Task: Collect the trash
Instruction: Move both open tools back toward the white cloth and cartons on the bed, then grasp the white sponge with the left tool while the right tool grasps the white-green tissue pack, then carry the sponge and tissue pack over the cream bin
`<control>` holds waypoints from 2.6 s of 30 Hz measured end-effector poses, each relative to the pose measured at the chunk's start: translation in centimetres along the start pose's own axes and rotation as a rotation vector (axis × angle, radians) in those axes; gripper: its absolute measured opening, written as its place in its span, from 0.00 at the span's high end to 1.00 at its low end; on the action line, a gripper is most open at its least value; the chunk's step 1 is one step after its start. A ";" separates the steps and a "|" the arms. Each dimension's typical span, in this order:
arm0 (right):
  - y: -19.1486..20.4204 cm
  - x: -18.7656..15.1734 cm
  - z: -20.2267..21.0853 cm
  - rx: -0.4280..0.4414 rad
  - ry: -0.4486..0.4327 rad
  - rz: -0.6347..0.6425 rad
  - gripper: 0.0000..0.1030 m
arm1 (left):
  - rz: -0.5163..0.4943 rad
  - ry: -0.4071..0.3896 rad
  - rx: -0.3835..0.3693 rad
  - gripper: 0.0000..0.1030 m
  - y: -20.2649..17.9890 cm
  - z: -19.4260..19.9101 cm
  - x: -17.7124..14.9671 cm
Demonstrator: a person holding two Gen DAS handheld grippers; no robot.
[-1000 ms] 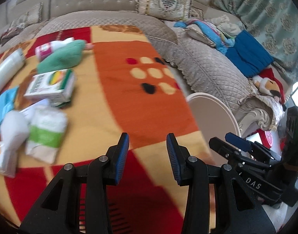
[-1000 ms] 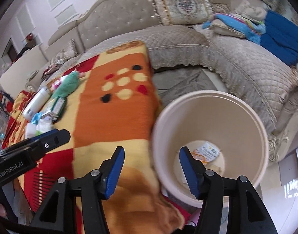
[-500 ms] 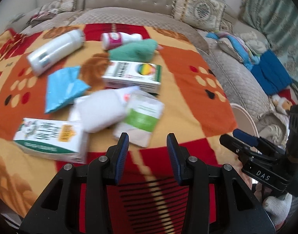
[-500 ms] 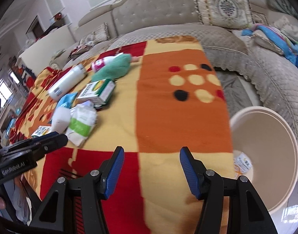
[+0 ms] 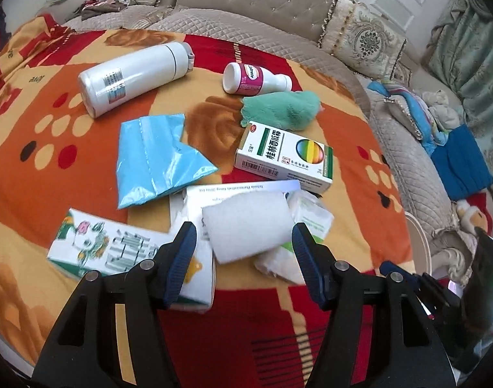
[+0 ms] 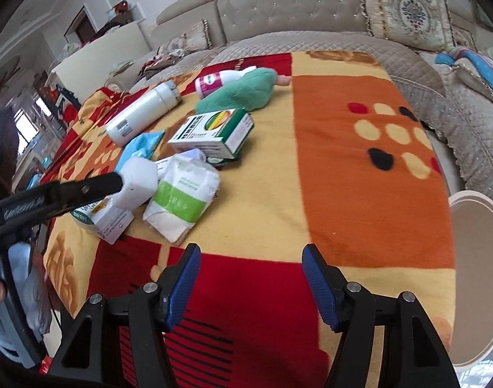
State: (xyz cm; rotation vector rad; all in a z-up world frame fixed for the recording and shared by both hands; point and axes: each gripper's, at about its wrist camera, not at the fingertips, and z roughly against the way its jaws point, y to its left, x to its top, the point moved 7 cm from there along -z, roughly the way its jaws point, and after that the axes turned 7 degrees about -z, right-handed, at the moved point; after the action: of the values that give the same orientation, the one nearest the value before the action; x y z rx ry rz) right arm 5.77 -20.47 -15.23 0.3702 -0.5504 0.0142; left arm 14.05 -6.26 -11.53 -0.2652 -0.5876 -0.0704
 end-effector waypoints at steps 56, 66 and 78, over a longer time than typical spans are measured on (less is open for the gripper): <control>-0.9 0.7 2.5 -0.082 -0.084 0.037 0.55 | -0.173 -0.086 -0.071 0.64 -7.2 2.0 -0.7; -5.7 0.0 6.1 -0.134 -0.132 -0.030 0.55 | -0.255 -0.063 -0.116 0.64 -12.7 1.1 -1.4; -12.4 -1.5 9.9 -0.204 -0.170 -0.140 0.55 | -0.352 -0.036 -0.199 0.64 -20.5 -0.2 -2.6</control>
State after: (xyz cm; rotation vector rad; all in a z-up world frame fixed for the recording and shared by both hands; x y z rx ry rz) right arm 0.85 -35.36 -12.45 0.2110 -0.6864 -0.2086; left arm 9.08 -26.11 -8.45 -0.3547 -0.6590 -0.4665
